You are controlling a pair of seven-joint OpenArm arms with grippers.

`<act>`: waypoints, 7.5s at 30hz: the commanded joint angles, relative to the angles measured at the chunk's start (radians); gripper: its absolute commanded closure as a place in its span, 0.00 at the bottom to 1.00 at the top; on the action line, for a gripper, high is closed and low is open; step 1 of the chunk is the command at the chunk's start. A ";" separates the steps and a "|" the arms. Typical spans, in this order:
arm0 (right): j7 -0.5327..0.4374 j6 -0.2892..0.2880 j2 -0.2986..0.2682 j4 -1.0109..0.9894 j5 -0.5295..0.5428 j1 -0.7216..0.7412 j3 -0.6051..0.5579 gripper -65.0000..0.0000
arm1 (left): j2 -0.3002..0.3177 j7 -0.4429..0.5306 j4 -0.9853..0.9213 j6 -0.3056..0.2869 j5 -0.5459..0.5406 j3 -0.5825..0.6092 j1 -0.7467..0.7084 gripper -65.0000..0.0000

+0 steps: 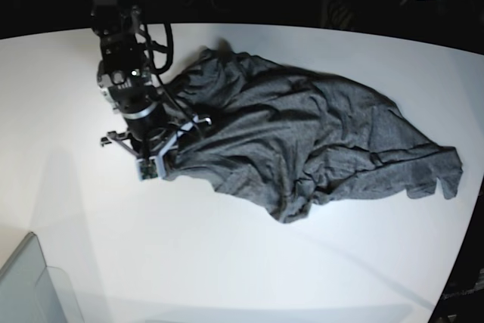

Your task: Layout the t-shirt on the table in an organized manner, then fold the t-shirt properly

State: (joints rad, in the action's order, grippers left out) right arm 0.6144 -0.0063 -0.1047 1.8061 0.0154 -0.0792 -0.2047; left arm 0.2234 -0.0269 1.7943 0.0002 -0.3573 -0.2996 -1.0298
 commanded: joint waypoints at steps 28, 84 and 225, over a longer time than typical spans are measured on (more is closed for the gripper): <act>-0.023 -0.001 0.133 0.013 0.048 -0.012 0.505 1.00 | 0.003 0.020 0.141 0.004 -0.006 -0.092 0.069 1.00; -0.023 -0.001 0.135 -0.079 0.045 -0.089 0.495 1.00 | 0.035 -0.341 -0.721 -0.006 -0.004 -0.260 1.153 0.45; 0.003 -0.001 0.133 -0.053 0.050 0.008 0.502 1.00 | -0.032 -0.594 0.230 0.002 -0.380 -0.577 0.986 1.00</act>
State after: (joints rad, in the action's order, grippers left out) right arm 0.6437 -0.0067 0.0334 1.7332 0.0650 -0.0898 0.2947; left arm 0.1711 -0.6563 2.0045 0.0032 -0.7326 -0.8696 -0.0525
